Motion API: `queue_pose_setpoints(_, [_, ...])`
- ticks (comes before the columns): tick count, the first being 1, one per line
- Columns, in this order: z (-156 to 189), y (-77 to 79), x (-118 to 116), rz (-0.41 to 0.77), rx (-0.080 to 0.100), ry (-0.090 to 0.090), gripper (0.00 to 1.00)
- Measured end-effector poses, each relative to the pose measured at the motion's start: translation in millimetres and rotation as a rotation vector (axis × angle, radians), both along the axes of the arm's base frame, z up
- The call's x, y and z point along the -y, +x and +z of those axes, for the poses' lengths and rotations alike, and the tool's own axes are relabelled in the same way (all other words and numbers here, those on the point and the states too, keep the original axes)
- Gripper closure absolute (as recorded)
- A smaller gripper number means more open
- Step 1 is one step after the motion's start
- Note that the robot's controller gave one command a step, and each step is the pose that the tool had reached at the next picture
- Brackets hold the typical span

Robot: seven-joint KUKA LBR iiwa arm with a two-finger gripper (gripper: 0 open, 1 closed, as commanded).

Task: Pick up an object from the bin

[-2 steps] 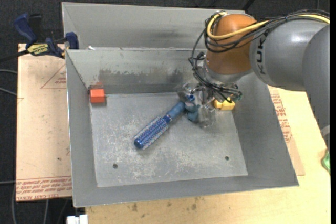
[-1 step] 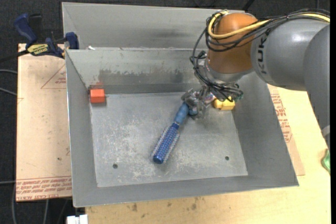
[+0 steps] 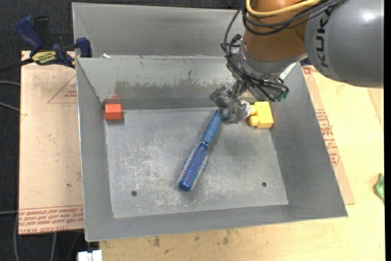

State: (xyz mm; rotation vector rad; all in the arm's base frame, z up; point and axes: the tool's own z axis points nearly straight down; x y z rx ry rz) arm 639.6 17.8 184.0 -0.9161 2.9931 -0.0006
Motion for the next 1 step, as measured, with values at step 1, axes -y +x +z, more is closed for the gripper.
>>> queue_pose_setpoints(1, [93.3,13.9,-3.7,0.002,0.003,-0.001,1.0])
